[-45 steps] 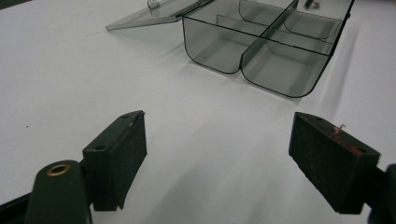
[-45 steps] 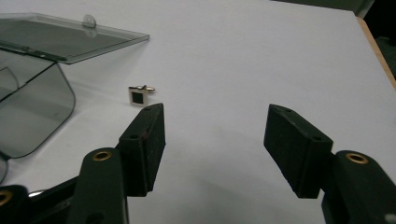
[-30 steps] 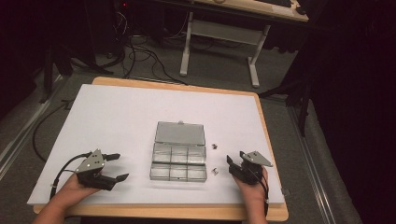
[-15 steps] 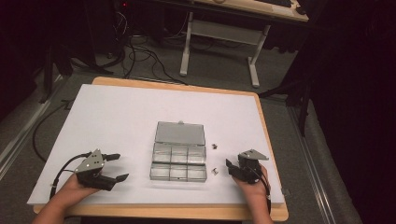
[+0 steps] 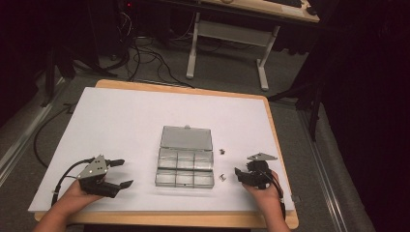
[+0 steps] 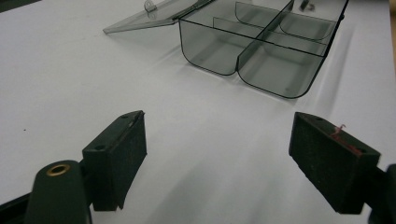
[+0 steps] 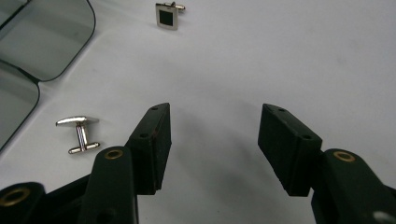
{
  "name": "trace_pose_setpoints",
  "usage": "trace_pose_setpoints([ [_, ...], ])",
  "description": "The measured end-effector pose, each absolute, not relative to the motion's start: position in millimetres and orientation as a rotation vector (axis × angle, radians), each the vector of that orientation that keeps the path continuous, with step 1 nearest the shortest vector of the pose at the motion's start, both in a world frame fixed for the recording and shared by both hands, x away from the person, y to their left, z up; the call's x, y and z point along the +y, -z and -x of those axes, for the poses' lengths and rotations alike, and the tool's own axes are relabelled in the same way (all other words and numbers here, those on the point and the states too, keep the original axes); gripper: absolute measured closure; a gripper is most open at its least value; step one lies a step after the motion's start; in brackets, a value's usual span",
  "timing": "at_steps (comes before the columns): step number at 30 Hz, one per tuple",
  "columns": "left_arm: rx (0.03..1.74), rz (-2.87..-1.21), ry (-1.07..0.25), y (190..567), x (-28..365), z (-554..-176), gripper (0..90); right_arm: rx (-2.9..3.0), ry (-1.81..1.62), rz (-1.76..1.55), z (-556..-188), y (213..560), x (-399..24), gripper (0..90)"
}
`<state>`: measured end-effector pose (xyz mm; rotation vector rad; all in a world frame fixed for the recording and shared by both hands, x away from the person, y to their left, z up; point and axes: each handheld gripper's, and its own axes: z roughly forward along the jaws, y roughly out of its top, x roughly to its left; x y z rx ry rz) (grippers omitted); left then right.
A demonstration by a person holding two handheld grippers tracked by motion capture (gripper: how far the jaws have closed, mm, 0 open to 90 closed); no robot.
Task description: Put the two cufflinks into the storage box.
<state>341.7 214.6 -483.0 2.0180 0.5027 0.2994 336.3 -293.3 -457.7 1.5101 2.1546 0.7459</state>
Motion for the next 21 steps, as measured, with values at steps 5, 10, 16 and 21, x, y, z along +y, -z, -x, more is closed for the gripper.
trace_pose_setpoints([
  [5, 0.504, -2.017, -0.298, 483, 215, -342, 19.6, 2.184, -0.703, -1.533, -336, 458, -295, 44.9],
  [10, 0.504, -2.018, -0.299, 483, 215, -342, 19.6, 2.236, -0.639, -1.523, -334, 453, -295, 44.9],
  [16, 0.503, -2.019, -0.297, 483, 215, -342, 19.6, 2.291, -0.598, -1.529, -334, 445, -291, 45.0],
  [21, 0.5, -2.02, -0.299, 483, 214, -342, 19.6, 2.332, -0.582, -1.555, -336, 441, -290, 45.1],
])
